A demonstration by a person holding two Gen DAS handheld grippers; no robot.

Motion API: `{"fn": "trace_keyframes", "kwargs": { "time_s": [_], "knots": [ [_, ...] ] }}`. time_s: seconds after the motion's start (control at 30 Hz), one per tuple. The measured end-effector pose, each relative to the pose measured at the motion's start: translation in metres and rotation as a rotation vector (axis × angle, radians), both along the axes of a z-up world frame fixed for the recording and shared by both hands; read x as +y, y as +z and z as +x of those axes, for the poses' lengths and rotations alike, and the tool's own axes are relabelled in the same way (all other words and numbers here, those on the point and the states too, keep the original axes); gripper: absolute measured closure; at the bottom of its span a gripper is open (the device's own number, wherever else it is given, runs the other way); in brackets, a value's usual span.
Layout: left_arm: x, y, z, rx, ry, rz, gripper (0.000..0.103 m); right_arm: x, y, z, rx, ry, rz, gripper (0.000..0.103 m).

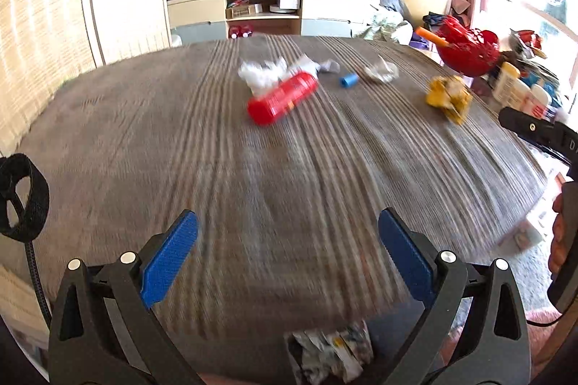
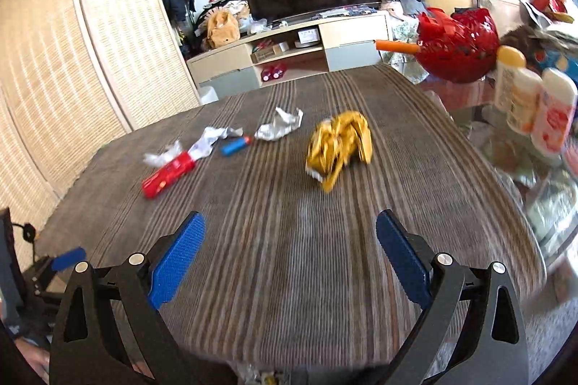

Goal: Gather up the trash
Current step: 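Bring both open tools back over the table, then grasp the red can with the left tool while the right tool grasps the yellow crumpled wrapper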

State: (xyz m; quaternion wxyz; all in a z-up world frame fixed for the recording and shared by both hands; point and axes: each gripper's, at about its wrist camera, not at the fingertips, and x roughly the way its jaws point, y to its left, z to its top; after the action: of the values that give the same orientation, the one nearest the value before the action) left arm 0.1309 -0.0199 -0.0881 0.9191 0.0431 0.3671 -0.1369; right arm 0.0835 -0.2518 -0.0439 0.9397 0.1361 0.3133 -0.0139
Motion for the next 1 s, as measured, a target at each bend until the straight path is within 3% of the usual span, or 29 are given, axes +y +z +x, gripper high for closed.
{"fn": "trace_keyframes", "kwargs": {
  "time_s": [0.3,0.73,0.83,0.87,0.93,1.0],
  "knots": [
    [-0.009,0.006,0.077,0.029,-0.027,0.054,0.008,-0.019,-0.007,0.067,0.074,-0.082,-0.065,0.007],
    [-0.031,-0.019,0.152,0.118,-0.100,0.098,0.008,-0.036,-0.028,0.104,0.128,-0.088,-0.015,0.007],
    [-0.035,-0.024,0.155,0.134,-0.122,0.098,0.015,-0.035,-0.028,0.109,0.137,-0.085,-0.026,0.007],
    [-0.037,-0.026,0.156,0.139,-0.131,0.097,0.023,-0.035,-0.028,0.111,0.144,-0.080,-0.025,0.009],
    [-0.039,-0.028,0.157,0.140,-0.137,0.093,0.028,-0.035,-0.031,0.114,0.161,-0.072,-0.013,0.019],
    [-0.040,-0.026,0.154,0.133,-0.153,0.086,0.040,-0.038,-0.031,0.114,0.159,-0.083,0.001,0.040]
  ]
}}
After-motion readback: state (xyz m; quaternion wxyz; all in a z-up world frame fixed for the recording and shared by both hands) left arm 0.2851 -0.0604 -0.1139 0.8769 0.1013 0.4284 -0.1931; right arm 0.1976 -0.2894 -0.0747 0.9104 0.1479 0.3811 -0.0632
